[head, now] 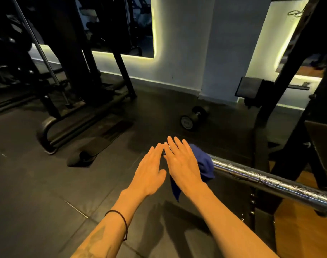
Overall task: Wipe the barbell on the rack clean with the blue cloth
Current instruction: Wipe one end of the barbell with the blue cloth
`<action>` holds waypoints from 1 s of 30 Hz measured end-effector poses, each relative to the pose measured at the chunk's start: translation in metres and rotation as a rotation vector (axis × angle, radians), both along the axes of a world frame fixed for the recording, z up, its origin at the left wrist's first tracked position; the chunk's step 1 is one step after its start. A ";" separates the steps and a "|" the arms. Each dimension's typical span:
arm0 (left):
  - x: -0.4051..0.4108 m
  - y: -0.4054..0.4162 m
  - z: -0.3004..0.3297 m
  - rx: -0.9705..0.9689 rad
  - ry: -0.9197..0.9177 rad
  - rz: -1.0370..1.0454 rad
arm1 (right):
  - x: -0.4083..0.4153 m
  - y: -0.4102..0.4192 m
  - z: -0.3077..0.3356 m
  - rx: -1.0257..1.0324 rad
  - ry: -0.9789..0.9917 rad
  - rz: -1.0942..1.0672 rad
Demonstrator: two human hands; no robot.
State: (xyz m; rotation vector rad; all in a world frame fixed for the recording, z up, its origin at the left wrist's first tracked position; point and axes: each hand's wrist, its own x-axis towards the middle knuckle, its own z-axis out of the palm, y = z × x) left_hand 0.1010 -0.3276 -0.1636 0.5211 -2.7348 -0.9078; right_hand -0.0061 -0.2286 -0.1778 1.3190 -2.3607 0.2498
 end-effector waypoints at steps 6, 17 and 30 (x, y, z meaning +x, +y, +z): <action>-0.006 0.014 0.005 0.155 -0.032 0.000 | -0.014 0.030 0.008 0.096 0.005 -0.077; -0.010 0.017 0.004 0.414 0.030 0.080 | -0.001 -0.004 0.005 -0.030 -0.008 -0.085; -0.012 0.016 0.001 0.354 0.017 0.069 | 0.001 0.020 0.014 -0.138 -0.125 -0.225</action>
